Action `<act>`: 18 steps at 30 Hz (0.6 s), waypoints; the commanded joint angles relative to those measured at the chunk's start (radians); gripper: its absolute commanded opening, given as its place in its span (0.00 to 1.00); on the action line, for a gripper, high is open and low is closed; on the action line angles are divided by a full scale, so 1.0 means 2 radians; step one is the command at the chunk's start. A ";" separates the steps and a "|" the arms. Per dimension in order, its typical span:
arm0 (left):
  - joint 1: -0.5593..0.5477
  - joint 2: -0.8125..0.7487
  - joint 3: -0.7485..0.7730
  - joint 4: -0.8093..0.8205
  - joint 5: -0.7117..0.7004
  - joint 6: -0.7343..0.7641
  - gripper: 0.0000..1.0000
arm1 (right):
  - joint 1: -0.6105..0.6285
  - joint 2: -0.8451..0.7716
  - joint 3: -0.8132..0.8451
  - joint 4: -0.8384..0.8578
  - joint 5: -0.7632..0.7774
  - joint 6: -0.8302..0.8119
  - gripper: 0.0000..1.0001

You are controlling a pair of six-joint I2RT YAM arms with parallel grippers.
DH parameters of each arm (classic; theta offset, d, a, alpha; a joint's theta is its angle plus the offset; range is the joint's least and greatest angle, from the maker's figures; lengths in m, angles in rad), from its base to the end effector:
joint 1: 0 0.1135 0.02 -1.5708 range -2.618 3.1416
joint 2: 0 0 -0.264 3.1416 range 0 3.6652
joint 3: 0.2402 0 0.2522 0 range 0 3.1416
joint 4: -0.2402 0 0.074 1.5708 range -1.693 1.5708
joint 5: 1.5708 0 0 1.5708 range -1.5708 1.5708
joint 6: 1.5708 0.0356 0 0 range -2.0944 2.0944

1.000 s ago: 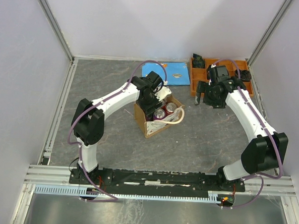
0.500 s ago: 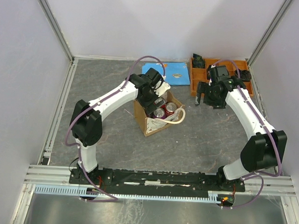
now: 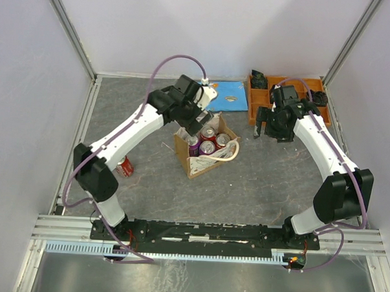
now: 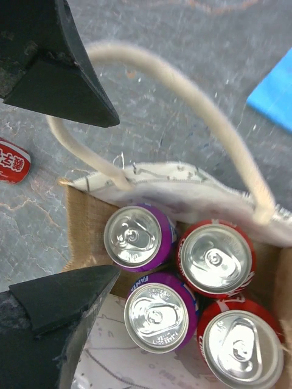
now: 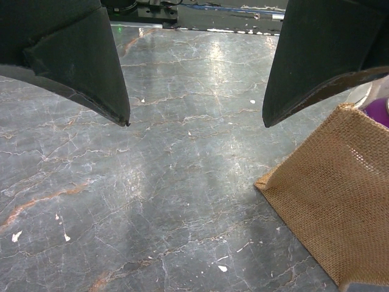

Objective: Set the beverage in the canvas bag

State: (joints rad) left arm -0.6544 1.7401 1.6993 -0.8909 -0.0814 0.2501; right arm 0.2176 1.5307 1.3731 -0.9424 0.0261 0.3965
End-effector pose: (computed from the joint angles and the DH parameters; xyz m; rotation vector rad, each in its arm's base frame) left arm 0.3009 -0.2272 0.3358 1.0618 2.2625 -0.0663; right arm 0.3033 0.0661 0.3004 0.2478 2.6691 0.1610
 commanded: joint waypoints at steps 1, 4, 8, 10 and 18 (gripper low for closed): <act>0.036 -0.069 0.018 0.033 -0.019 -0.050 1.00 | -0.003 -0.008 0.016 0.012 0.000 0.005 0.97; 0.107 -0.102 -0.006 0.018 0.032 -0.077 0.98 | -0.002 -0.009 0.013 0.014 0.001 0.007 0.97; 0.210 -0.129 -0.050 -0.043 0.074 -0.045 0.96 | -0.002 -0.013 0.004 0.019 0.003 0.009 0.97; 0.241 -0.146 -0.082 -0.063 0.070 -0.013 0.96 | -0.002 -0.013 0.002 0.020 0.002 0.009 0.97; 0.269 -0.209 -0.192 -0.121 0.061 0.037 0.99 | -0.002 -0.004 0.010 0.019 0.002 0.008 0.97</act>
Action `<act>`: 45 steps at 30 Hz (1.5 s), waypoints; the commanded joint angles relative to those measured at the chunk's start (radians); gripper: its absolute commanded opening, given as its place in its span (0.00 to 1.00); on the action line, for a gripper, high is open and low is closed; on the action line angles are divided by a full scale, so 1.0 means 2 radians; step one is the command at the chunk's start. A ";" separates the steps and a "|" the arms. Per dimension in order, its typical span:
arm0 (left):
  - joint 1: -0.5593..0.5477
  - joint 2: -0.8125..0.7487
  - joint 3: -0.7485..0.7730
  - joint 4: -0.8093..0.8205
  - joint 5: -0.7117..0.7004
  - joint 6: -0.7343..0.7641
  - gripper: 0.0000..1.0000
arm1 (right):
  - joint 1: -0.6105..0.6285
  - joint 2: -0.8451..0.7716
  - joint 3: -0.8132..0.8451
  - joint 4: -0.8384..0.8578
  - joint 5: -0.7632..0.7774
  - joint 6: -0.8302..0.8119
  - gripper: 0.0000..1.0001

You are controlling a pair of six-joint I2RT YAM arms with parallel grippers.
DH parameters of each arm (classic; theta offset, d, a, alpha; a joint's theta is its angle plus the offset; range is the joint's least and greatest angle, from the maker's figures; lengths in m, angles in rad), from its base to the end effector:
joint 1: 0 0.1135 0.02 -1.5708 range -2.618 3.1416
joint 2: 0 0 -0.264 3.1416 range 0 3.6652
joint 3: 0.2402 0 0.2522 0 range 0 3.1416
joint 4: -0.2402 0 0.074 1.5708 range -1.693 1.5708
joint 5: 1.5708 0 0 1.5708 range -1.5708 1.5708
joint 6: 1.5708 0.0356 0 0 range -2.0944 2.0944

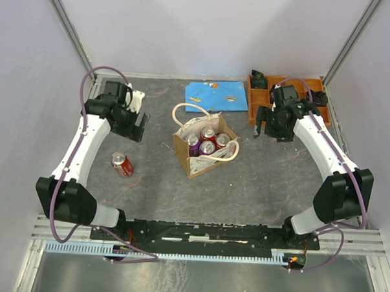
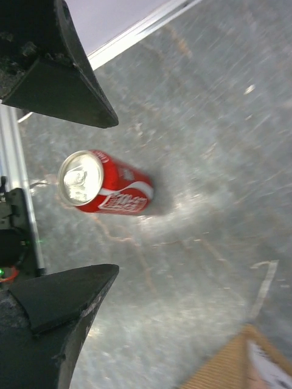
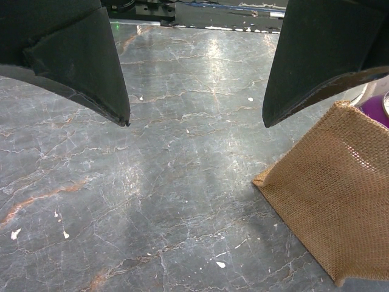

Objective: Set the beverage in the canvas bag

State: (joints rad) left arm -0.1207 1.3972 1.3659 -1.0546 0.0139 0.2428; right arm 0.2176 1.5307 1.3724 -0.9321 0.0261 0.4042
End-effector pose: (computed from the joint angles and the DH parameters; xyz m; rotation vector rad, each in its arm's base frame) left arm 0.2702 -0.0333 0.3289 0.4847 2.6121 0.0216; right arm 0.3043 0.0663 0.3007 0.2574 2.6591 0.1670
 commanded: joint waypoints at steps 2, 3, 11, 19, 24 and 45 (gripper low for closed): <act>0.005 -0.047 -0.055 -0.040 -0.004 0.047 1.00 | -0.002 -0.005 0.009 0.014 0.002 0.004 0.97; 0.008 -0.050 -0.069 -0.037 -0.009 0.049 1.00 | -0.002 -0.005 0.009 0.016 0.002 0.004 0.97; 0.035 -0.047 -0.132 0.001 -0.017 0.062 1.00 | -0.002 -0.011 0.004 0.016 0.003 0.009 0.97; 0.057 -0.024 -0.142 0.031 -0.006 0.059 0.99 | -0.002 -0.018 -0.001 0.016 0.002 0.015 0.97; 0.056 -0.023 -0.115 0.017 0.015 0.059 1.00 | -0.002 -0.017 -0.001 0.015 0.002 0.017 0.97; 0.069 -0.038 -0.112 -0.004 0.011 0.071 0.99 | -0.002 -0.008 -0.016 0.033 -0.014 0.040 0.97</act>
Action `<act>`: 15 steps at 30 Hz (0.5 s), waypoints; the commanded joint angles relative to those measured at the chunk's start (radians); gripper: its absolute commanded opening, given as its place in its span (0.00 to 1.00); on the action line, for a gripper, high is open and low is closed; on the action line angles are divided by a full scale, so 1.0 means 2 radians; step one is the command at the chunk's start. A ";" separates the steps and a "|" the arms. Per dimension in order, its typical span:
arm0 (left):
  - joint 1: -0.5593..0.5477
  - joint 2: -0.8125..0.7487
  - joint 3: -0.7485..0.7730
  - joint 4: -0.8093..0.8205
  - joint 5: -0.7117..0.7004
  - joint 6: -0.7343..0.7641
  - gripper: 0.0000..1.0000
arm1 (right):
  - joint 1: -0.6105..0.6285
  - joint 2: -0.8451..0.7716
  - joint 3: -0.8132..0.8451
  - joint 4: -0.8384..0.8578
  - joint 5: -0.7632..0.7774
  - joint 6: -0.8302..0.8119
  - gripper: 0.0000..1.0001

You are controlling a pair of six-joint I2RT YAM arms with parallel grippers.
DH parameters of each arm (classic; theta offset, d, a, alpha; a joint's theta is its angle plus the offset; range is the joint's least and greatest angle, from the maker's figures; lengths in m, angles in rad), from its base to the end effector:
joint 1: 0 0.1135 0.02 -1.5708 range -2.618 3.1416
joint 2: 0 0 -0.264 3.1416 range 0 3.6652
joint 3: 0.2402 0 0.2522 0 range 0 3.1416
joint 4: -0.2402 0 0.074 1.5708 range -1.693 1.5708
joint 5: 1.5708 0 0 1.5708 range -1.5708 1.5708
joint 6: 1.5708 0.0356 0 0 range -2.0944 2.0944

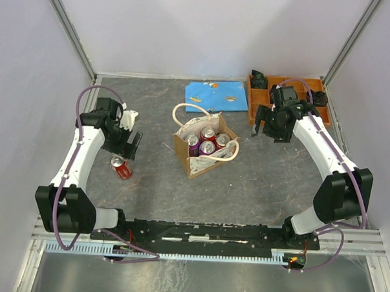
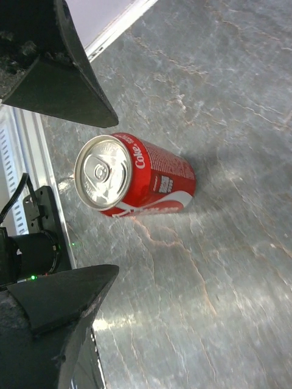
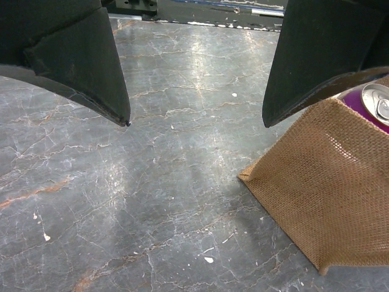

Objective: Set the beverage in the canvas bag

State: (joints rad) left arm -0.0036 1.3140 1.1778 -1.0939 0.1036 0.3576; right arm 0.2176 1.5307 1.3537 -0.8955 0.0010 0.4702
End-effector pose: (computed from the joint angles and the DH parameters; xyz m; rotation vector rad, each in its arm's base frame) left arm 0.2403 -0.0045 0.2919 0.5252 2.7380 -0.0578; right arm 0.3061 0.0676 0.2969 0.3358 2.6418 0.2272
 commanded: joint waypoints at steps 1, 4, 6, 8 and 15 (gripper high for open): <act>0.013 0.006 -0.023 0.018 -0.037 0.013 0.99 | -0.002 -0.010 -0.009 0.014 -0.001 0.007 0.97; 0.016 0.013 -0.042 0.028 -0.047 0.014 0.99 | -0.002 -0.014 -0.014 0.015 0.000 0.008 0.97; 0.017 0.018 -0.054 0.034 -0.049 0.017 0.99 | -0.002 -0.016 -0.015 0.015 0.000 0.008 0.97; 0.018 0.020 -0.064 0.037 -0.050 0.019 0.98 | -0.003 -0.016 -0.015 0.014 0.001 0.008 0.97; 0.017 0.019 -0.093 0.046 -0.061 0.028 0.65 | -0.002 -0.016 -0.013 0.014 0.002 0.008 0.97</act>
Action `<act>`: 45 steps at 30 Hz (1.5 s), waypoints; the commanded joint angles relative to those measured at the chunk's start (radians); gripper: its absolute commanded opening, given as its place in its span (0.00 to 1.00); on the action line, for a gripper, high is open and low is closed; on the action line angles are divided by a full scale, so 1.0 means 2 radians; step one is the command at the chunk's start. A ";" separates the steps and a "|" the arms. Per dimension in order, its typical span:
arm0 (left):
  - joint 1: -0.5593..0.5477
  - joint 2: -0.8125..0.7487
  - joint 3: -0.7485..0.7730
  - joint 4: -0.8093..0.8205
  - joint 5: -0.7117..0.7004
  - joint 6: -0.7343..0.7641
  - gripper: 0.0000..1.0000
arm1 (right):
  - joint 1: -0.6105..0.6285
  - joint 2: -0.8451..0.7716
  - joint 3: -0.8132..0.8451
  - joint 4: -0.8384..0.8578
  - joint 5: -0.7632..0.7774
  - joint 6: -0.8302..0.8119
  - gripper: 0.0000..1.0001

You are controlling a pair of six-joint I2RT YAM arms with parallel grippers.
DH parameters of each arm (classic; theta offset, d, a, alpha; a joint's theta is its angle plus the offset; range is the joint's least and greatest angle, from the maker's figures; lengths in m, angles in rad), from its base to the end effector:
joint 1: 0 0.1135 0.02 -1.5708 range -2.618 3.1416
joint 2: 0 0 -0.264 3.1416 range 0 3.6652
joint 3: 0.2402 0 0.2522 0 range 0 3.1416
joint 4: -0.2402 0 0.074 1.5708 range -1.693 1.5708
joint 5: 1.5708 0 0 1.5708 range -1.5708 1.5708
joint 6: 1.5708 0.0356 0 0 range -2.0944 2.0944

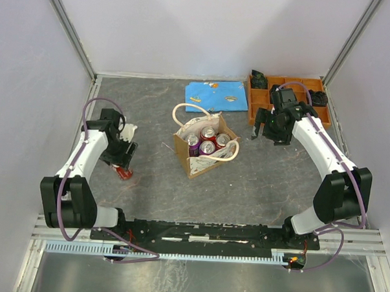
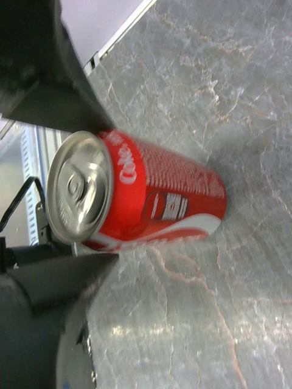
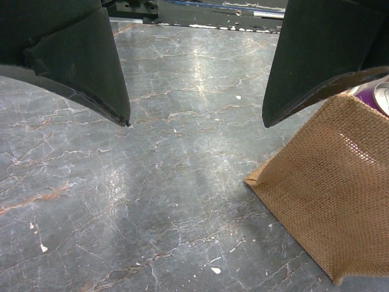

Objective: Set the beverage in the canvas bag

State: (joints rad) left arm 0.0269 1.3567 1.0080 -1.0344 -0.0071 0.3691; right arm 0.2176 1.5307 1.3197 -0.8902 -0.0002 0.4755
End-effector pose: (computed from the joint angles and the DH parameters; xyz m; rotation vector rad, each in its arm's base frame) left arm 0.2350 0.0066 0.2365 0.5027 2.9152 0.0651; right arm 0.3038 0.0672 0.2869 0.3461 2.6692 0.2189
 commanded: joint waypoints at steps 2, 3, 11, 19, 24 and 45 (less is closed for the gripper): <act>0.002 -0.003 -0.001 0.016 -0.001 0.022 0.40 | -0.002 -0.015 0.004 0.012 0.002 0.007 0.97; 0.002 -0.004 0.007 0.014 0.002 0.021 0.23 | -0.002 -0.014 0.004 0.012 0.002 0.007 0.97; 0.001 0.006 0.229 0.008 0.114 -0.016 0.03 | -0.002 -0.011 0.003 0.014 0.000 0.011 0.97; -0.031 0.069 0.431 0.099 0.213 -0.130 0.03 | -0.002 -0.015 -0.003 0.020 -0.003 0.017 0.97; -0.139 0.113 0.472 0.111 0.222 -0.143 0.03 | -0.002 -0.017 -0.001 0.019 -0.003 0.018 0.96; -0.304 0.100 0.317 0.066 0.172 -0.056 0.03 | -0.002 -0.067 -0.050 0.017 0.005 0.021 0.96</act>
State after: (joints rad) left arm -0.5522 1.6581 1.6638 -0.9180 0.3256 0.1799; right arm 0.2173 1.4296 1.2259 -0.8776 0.0032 0.5049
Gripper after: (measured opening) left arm 0.711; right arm 0.965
